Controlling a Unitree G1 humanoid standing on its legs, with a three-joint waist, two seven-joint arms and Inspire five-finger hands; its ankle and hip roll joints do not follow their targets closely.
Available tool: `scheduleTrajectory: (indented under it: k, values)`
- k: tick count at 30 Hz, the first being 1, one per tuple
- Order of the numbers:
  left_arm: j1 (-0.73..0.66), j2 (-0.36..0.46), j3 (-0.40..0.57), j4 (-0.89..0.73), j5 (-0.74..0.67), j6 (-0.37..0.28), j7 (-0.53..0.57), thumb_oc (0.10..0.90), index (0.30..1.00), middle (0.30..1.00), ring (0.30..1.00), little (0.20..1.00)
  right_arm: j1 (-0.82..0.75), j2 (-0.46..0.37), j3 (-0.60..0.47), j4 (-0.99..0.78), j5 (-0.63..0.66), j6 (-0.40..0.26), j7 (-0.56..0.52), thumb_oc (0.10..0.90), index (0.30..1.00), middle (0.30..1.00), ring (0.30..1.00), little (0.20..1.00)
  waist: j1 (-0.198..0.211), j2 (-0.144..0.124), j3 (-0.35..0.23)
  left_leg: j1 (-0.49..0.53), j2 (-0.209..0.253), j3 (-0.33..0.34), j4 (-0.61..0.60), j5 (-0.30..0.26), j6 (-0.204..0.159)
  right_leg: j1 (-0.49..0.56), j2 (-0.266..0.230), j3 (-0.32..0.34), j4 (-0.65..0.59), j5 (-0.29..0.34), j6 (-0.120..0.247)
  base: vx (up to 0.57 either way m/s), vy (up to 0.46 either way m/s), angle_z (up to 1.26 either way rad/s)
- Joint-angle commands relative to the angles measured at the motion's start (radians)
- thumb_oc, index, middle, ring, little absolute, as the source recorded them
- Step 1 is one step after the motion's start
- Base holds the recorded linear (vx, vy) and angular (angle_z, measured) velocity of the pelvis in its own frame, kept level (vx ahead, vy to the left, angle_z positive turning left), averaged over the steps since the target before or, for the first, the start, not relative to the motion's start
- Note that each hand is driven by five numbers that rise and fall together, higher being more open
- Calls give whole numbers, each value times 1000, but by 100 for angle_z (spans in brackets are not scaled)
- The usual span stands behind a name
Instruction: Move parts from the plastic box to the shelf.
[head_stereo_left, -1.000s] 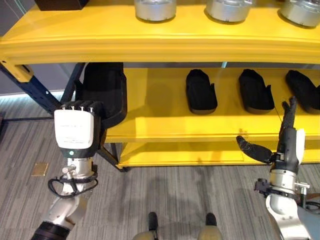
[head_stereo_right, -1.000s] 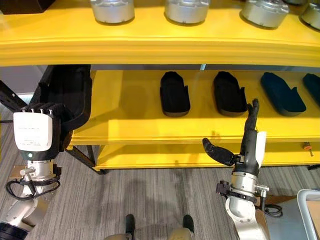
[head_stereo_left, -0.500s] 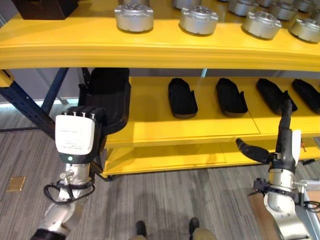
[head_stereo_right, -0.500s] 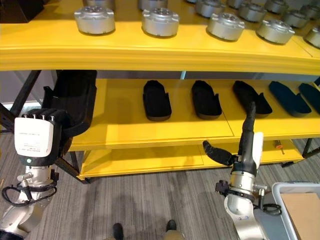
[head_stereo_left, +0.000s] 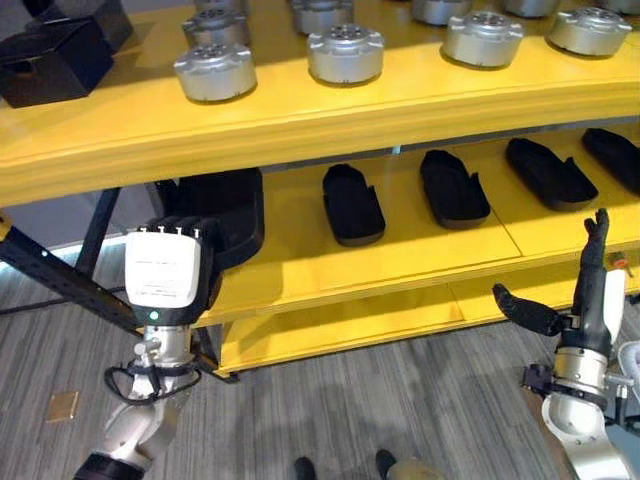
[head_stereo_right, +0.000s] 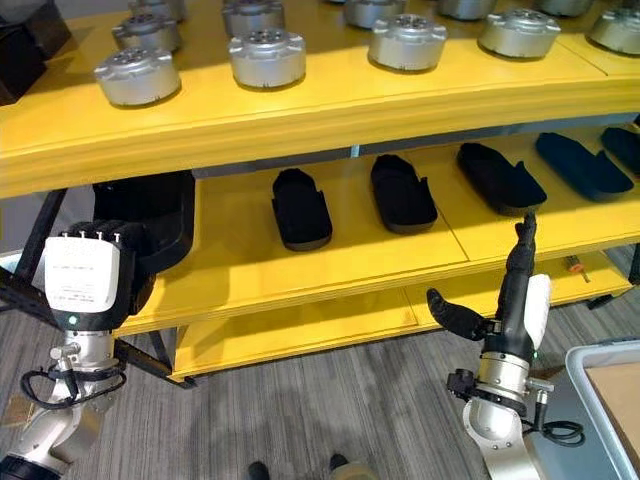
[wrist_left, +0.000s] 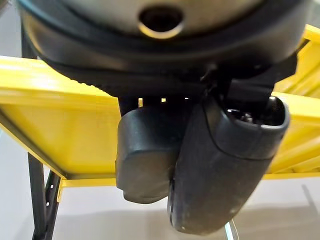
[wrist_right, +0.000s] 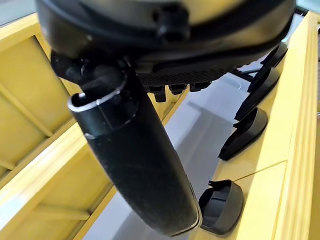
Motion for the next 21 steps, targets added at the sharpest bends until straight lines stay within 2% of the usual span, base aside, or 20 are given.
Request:
scheduleTrajectory:
  k: [1,3,4,5,6,8,9,10,12,16,17,18,21]
  values:
    - [-120,52,77,-65,-2,24,71,400,300,300,300,300,-71,-45,-85,-75,-34,-104,-50,900,1000,1000,1000,1000,17,-58,-57,22,-115,61,223,-278,97,-14,26,-109,-73,62,-3,0,0,0]
    - [-118,52,79,-66,-2,26,71,400,300,300,300,300,-70,-46,-88,-73,-34,-106,-50,900,1000,1000,1000,1000,17,-60,-55,13,-115,65,253,-280,96,-13,23,-110,-71,62,-6,31,-67,1]
    - [-117,52,93,-65,-16,43,69,400,300,300,300,300,-46,-65,-107,-56,-26,-134,-61,900,1000,1000,1000,1000,14,-75,-8,-99,-50,78,519,-205,54,7,13,-119,-45,54,-35,56,-122,0]
    - [-117,52,93,-65,-16,43,69,400,300,300,300,300,-46,-65,-107,-56,-26,-134,-61,900,1000,1000,1000,1000,14,-75,-8,-99,-50,78,519,-205,54,7,13,-119,-45,54,-35,183,92,-28]
    - [-136,58,83,-57,-49,99,49,400,300,300,300,300,-52,-70,-107,-28,-27,-173,-43,900,1000,1000,1000,1000,-6,-59,-9,-104,13,46,366,-140,37,-5,13,-85,-35,54,-28,131,210,-34]
    - [-137,59,82,-57,-50,100,49,400,300,300,300,300,-52,-71,-107,-27,-26,-174,-43,900,1000,1000,1000,1000,-4,-64,-10,-90,6,50,339,-125,36,-4,8,-82,-36,55,-28,112,166,-20]
    - [-135,53,87,-50,-58,106,45,400,300,300,300,300,-51,-81,-112,-29,-17,-177,-28,900,1000,1000,1000,1000,5,-61,-9,-106,20,-8,247,-63,12,19,6,-50,-53,51,-21,211,325,-14]
    - [-123,40,90,-31,-61,103,58,400,300,300,300,300,-57,-109,-120,-26,-1,-175,-10,900,1000,1000,1000,1000,22,-60,-8,-128,52,-69,106,-6,-14,56,-10,-28,-78,48,-11,239,324,-25]
    - [-123,36,89,-27,-61,102,61,400,300,300,300,300,-56,-112,-123,-26,1,-176,-8,900,1000,1000,1000,1000,21,-60,-7,-114,53,-69,70,4,-17,69,-15,-31,-86,46,-11,116,144,-33]
    - [-131,26,75,4,-97,97,49,400,300,300,300,300,-52,-119,-130,-22,26,-175,-3,900,1000,1000,1000,1000,18,-58,-12,-97,53,-51,46,-15,-15,71,-38,-46,-83,41,4,88,194,-36]
    - [-164,-5,53,63,-101,78,-2,400,300,300,300,300,-40,-89,-140,-48,15,-164,-8,900,1000,1000,1000,1000,7,-47,-23,-29,29,-39,12,-48,-1,54,-57,-66,-77,49,22,236,486,-27]
    - [-179,-1,43,86,-95,74,-20,400,300,300,300,300,-48,-77,-138,-58,7,-141,-8,900,1000,1000,1000,1000,7,-42,-29,-4,13,-34,0,-68,8,44,-70,-76,-76,54,35,264,514,3]
    - [-212,3,12,136,-100,75,-30,400,300,300,300,300,-56,-49,-121,-59,-19,-109,-12,900,1000,1000,1000,1000,5,-47,-40,27,-3,-8,-7,-101,28,35,-92,-91,-80,64,55,112,188,1]
